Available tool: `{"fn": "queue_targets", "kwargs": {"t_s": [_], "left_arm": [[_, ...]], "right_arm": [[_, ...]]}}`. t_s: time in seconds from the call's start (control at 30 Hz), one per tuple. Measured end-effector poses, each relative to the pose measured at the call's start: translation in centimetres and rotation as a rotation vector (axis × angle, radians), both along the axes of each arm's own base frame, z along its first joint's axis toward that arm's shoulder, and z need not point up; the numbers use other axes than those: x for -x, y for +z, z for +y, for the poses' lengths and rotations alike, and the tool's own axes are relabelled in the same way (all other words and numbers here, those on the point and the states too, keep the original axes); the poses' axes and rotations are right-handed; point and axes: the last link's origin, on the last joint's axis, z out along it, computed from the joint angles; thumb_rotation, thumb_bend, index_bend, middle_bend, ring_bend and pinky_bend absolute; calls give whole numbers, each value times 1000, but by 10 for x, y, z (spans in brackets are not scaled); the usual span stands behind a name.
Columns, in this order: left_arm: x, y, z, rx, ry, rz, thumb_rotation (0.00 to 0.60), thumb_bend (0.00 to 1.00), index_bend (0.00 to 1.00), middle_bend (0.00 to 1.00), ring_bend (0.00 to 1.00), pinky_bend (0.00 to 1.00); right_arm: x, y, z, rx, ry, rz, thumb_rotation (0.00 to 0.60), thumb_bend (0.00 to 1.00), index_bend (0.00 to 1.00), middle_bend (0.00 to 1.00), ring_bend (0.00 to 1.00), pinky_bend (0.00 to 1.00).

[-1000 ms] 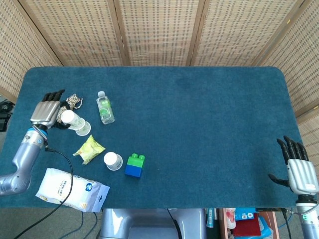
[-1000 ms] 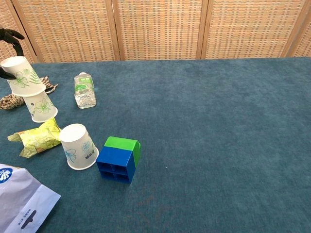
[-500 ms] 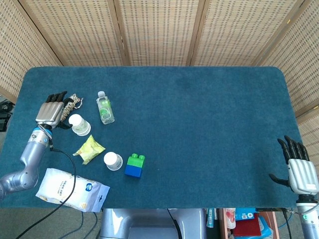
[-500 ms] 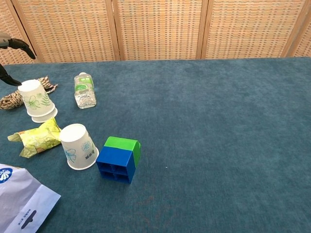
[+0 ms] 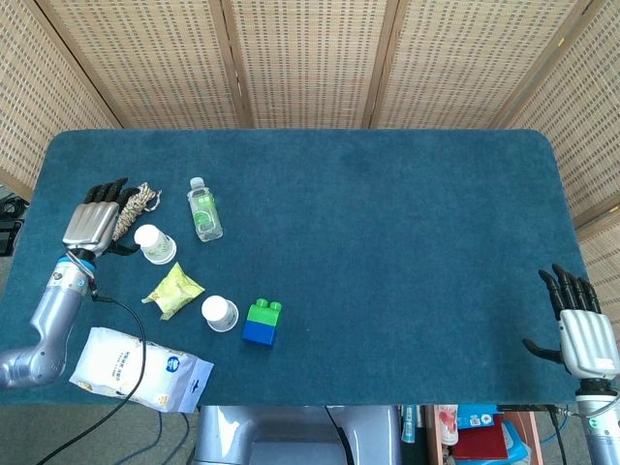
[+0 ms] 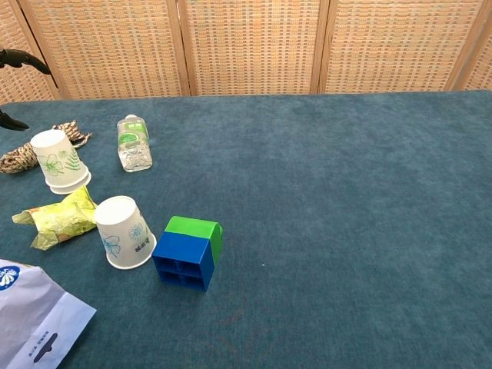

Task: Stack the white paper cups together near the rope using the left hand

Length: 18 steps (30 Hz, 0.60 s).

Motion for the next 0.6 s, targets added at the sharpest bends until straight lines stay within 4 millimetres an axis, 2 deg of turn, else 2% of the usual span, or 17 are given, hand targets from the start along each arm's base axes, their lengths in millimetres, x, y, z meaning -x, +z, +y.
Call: {"fn": "queue_targets", "kwargs": {"t_s": [0.1, 0.23, 0.5, 0.6], "left_arm": [[-9, 0, -13, 1, -71, -7, 600, 220, 129, 0, 0, 0], [-31, -5, -33, 27, -178, -25, 600, 220, 221, 0, 0, 0], [-82, -28, -70, 146, -332, -66, 600, 220, 224, 0, 0, 0], [-94, -38, -78, 202, -361, -55, 600, 219, 224, 0, 0, 0]], "right_arm": [[-1, -1, 0, -4, 2, 2, 600, 0, 0, 0, 0, 0], [-2, -2, 0, -3, 6, 2, 600, 0, 0, 0, 0, 0], [0, 0, 0, 1, -4, -3, 600, 0, 0, 0, 0, 0], [0, 0, 0, -1, -2, -3, 600, 0, 0, 0, 0, 0]]}}
